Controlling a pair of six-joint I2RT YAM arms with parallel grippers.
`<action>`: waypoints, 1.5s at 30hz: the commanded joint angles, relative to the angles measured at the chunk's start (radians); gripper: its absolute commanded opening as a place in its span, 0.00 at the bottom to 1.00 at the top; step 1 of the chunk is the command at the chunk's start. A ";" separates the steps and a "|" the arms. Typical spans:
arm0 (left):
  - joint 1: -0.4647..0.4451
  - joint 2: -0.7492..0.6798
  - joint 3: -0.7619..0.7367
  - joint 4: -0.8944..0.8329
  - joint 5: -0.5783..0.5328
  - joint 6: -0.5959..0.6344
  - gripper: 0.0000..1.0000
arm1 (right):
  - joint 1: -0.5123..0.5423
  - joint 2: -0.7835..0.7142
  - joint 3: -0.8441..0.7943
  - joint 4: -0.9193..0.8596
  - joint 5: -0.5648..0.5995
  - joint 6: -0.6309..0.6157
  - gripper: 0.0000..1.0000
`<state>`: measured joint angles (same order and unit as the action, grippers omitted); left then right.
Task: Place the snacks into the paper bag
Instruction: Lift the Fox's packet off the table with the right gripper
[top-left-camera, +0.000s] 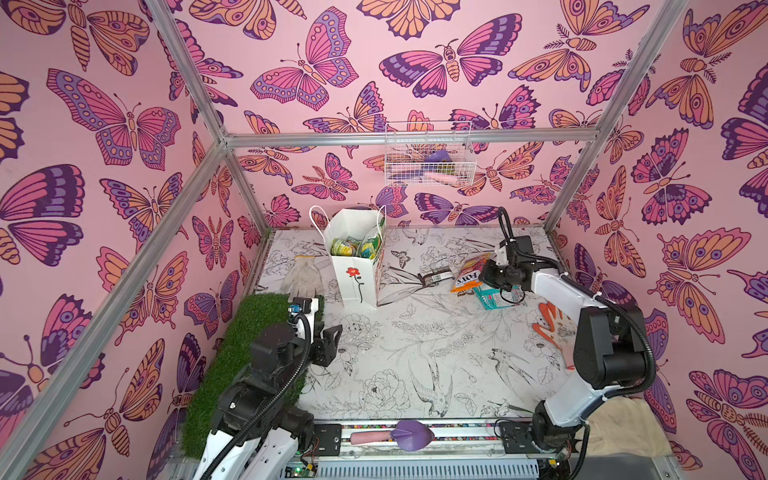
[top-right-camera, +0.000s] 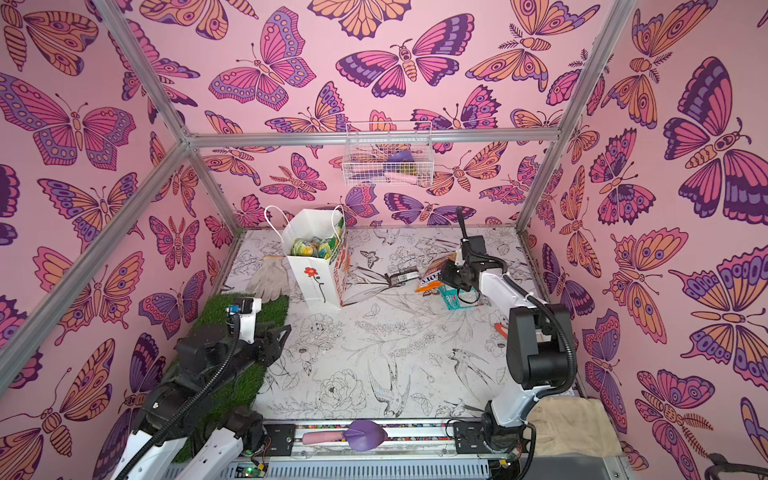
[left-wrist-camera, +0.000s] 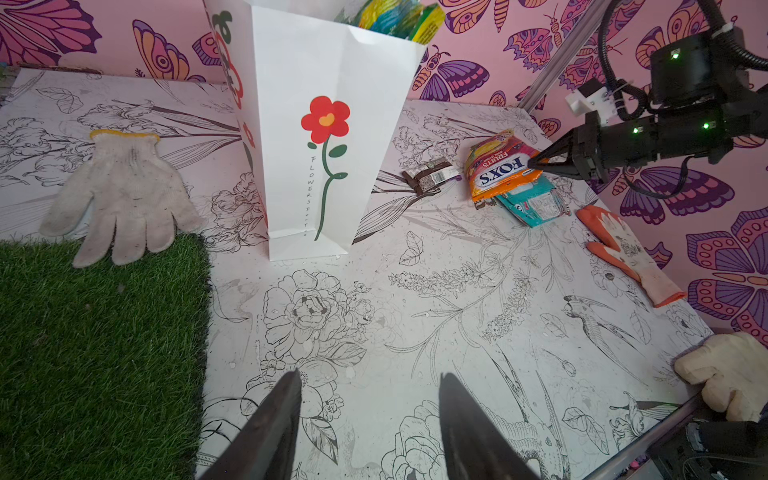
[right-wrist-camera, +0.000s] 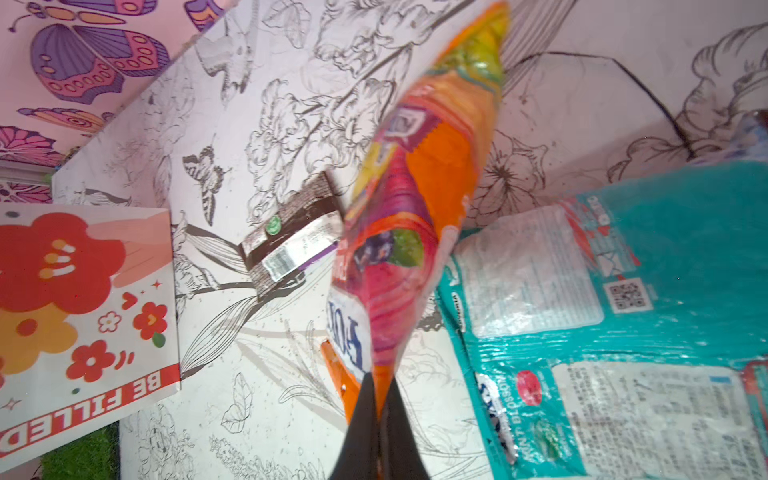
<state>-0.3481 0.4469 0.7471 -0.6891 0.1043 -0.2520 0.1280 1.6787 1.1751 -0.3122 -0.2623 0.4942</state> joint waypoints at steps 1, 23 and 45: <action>-0.005 -0.004 -0.014 -0.020 -0.011 -0.002 0.55 | 0.032 -0.056 0.021 -0.020 0.026 -0.027 0.00; -0.005 -0.008 -0.012 -0.021 -0.012 -0.004 0.55 | 0.154 -0.231 0.119 -0.118 0.088 -0.063 0.00; -0.005 -0.011 -0.014 -0.021 -0.014 -0.003 0.55 | 0.368 -0.306 0.374 -0.244 0.159 -0.170 0.00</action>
<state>-0.3481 0.4469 0.7471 -0.6895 0.1040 -0.2523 0.4709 1.4109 1.4895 -0.5529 -0.1215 0.3634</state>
